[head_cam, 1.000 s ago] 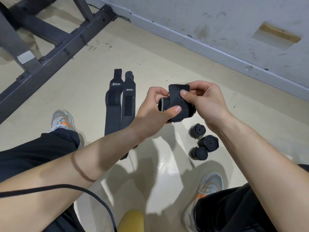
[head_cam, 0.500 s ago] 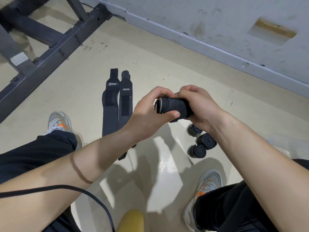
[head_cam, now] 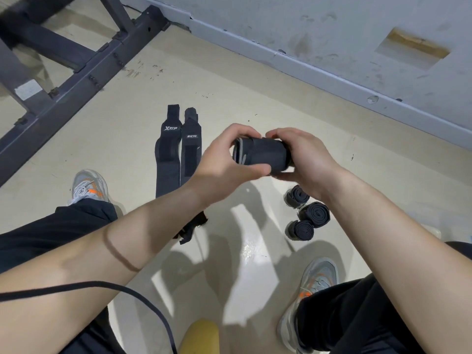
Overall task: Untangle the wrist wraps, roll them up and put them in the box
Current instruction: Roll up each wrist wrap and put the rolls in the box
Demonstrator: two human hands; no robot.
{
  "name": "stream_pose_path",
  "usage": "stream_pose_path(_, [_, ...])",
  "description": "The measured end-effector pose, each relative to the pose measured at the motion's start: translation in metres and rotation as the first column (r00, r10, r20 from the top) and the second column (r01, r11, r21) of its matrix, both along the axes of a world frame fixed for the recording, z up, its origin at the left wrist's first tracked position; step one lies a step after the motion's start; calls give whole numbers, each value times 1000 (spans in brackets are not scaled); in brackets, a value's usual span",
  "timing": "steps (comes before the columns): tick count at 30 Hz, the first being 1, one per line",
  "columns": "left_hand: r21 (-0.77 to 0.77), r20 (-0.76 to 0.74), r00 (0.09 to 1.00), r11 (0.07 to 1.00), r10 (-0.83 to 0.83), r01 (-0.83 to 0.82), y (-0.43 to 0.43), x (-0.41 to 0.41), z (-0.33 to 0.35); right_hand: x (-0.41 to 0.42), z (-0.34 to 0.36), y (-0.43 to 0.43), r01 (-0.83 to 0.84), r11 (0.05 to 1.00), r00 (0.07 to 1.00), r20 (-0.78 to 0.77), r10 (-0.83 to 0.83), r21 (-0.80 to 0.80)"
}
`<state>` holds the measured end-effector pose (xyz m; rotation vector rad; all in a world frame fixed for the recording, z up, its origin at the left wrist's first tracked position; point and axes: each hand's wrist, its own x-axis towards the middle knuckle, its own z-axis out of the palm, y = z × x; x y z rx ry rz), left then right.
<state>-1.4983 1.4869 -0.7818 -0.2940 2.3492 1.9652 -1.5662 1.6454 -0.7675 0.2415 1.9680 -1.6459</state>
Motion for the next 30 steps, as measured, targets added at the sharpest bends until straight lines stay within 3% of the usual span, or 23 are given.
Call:
stream_pose_path(3, [313,172,983,942,69,-121,-8,-7,5,-1,-3,1,-55,984,918,-380,116,168])
stream_pose_path(7, [486,342,933,829,111,-276,-12,-13,7,7,-6,2,-114,953,749,-607,267,280])
stream_pose_path(9, [549,398,913,773,94,-319,-14,-15,8,9,-9,2,-157,914,675,-635,375,373])
stream_pose_path(12, [565,447,890,742,92,-360,-16,-15,6,7,-12,2,-193,881,662,-606,442,433])
stream_pose_path(26, [421,439,896,865,70,-274,-9,-10,-4,7,-8,2,-217,829,597,-602,530,515])
stream_pose_path(30, [477,513,840,755,178,-451,-18,-17,-5,9,-5,3,-325,841,538,-646,541,433])
